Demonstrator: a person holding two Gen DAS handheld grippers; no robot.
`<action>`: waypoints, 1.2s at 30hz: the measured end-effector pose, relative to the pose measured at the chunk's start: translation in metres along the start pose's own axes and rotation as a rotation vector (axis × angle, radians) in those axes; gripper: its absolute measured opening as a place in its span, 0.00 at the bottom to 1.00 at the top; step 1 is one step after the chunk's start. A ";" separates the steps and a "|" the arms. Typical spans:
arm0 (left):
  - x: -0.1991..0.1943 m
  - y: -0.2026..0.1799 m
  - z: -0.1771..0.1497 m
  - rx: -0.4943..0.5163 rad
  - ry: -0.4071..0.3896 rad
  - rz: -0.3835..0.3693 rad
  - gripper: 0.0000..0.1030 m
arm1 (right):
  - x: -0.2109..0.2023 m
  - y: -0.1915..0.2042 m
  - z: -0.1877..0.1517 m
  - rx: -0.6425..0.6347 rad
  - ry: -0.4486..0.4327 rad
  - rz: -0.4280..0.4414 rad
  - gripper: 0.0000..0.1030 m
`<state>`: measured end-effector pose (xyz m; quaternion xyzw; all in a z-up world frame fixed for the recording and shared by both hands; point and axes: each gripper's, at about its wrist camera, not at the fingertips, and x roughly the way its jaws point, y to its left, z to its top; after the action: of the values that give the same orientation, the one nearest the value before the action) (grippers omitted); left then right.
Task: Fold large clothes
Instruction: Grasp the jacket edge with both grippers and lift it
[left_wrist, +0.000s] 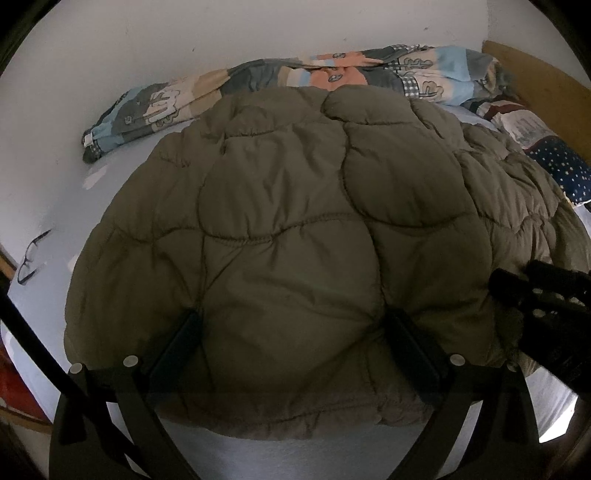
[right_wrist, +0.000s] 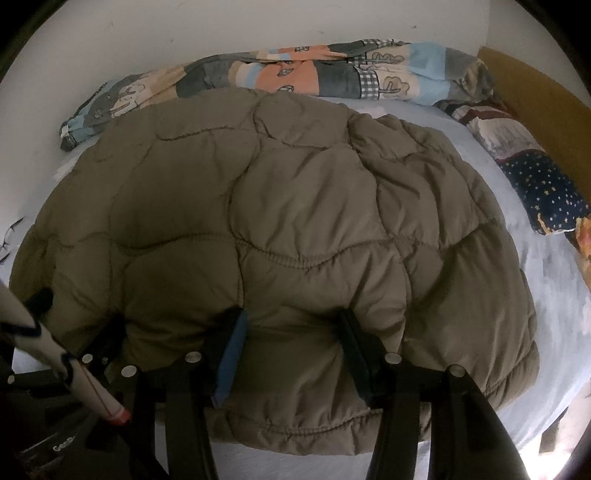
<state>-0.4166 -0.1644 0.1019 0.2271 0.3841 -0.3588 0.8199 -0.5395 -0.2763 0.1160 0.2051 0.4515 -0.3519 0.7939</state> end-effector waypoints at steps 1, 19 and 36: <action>-0.001 0.000 0.000 0.004 -0.005 0.002 0.98 | -0.001 -0.001 0.000 0.006 -0.002 0.007 0.54; -0.004 -0.004 -0.004 0.042 -0.036 0.027 0.98 | -0.035 -0.058 -0.002 0.199 -0.092 -0.039 0.55; -0.003 -0.004 -0.007 0.075 -0.047 0.034 0.98 | 0.002 -0.083 -0.006 0.238 0.045 -0.087 0.59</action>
<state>-0.4245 -0.1609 0.0998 0.2557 0.3471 -0.3644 0.8255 -0.6037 -0.3287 0.1104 0.2860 0.4325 -0.4324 0.7376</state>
